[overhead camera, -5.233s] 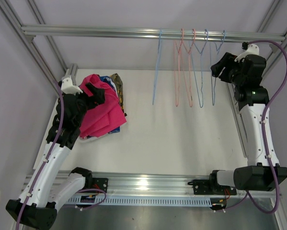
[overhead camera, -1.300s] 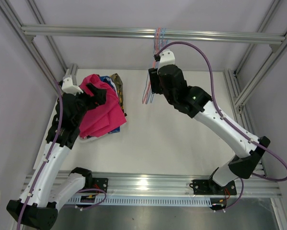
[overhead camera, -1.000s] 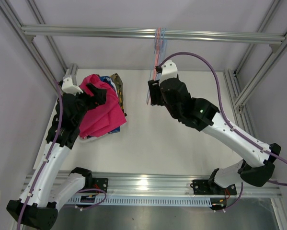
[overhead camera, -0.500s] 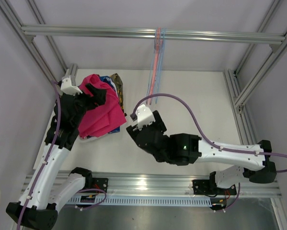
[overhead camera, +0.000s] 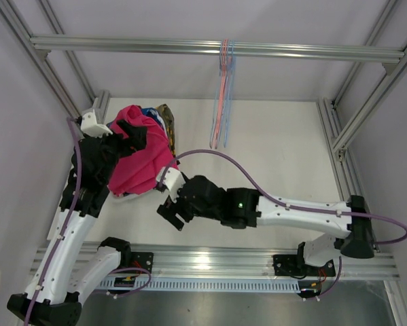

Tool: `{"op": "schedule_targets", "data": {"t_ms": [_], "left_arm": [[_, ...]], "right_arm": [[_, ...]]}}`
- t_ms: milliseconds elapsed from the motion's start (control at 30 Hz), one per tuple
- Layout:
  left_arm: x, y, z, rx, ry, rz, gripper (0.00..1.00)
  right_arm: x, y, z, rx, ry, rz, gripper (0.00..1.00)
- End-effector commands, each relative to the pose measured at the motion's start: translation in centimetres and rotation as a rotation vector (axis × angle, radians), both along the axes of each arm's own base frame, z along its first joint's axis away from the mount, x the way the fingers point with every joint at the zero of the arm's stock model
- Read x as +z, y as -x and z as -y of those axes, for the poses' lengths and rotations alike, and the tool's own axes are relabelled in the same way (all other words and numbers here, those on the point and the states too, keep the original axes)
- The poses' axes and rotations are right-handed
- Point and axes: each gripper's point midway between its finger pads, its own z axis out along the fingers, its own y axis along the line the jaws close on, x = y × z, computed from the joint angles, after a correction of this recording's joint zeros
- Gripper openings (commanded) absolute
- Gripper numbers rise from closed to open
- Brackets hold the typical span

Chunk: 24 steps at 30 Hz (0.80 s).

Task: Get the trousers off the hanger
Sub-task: Reset both arms

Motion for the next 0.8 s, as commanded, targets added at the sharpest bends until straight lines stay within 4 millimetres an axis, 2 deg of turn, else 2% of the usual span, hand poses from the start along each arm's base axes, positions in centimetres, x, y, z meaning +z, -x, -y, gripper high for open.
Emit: {"op": "schedule_targets", "data": {"t_ms": [0, 33, 67, 100, 133, 167, 200, 233, 267, 300, 333, 400, 600, 633, 767], "left_arm": [[2.5, 0.4, -1.0, 0.039, -0.015, 0.064, 0.97], [2.5, 0.3, -1.2, 0.044, -0.015, 0.064, 0.97], [2.5, 0.3, -1.2, 0.045, -0.015, 0.062, 0.97], [2.2, 0.3, -1.3, 0.048, -0.016, 0.059, 0.97], [2.5, 0.3, -1.4, 0.052, -0.011, 0.065, 0.97], [2.5, 0.2, -1.5, 0.053, -0.012, 0.063, 0.97], [2.4, 0.2, -1.6, 0.056, -0.011, 0.062, 0.97], [2.3, 0.1, -1.8, 0.064, -0.009, 0.057, 0.97], [2.3, 0.1, -1.9, 0.067, -0.005, 0.058, 0.98], [2.3, 0.0, -1.9, 0.068, -0.005, 0.058, 0.98], [2.3, 0.0, -2.0, 0.069, -0.004, 0.058, 0.98], [2.2, -0.1, -2.1, 0.069, -0.004, 0.053, 0.98], [2.0, -0.3, -2.0, 0.054, 0.016, 0.045, 0.98], [2.0, -0.3, -2.1, 0.055, 0.016, 0.045, 0.98], [2.1, -0.3, -2.2, 0.055, 0.016, 0.047, 0.98]], "right_arm": [[1.6, 0.5, -3.9, 0.260, -0.102, -0.067, 0.78], [1.4, 0.2, -4.3, 0.284, -0.104, -0.077, 0.78], [0.0, -0.6, -5.0, 0.308, -0.090, -0.111, 0.78], [0.7, -1.3, -5.7, 0.311, -0.106, -0.106, 0.78], [0.5, -1.9, -6.2, 0.315, -0.102, -0.100, 0.78], [-1.1, -2.2, -7.1, 0.328, -0.076, -0.122, 0.78], [-1.4, -3.1, -7.4, 0.324, -0.070, -0.126, 0.78], [-0.3, -3.5, -8.2, 0.337, -0.092, -0.116, 0.77], [-0.5, -3.7, -8.6, 0.350, -0.090, -0.121, 0.77], [-1.6, -4.0, -9.0, 0.356, -0.069, -0.145, 0.77], [-1.1, -4.2, -9.5, 0.361, -0.081, -0.145, 0.77], [-1.5, -3.8, -9.8, 0.382, -0.083, -0.168, 0.77], [-2.8, -3.2, -9.2, 0.287, -0.066, -0.168, 0.79], [-2.4, -3.5, -9.0, 0.210, -0.056, -0.116, 0.84], [-2.8, -3.1, -7.8, 0.080, 0.001, -0.011, 0.89]]}}
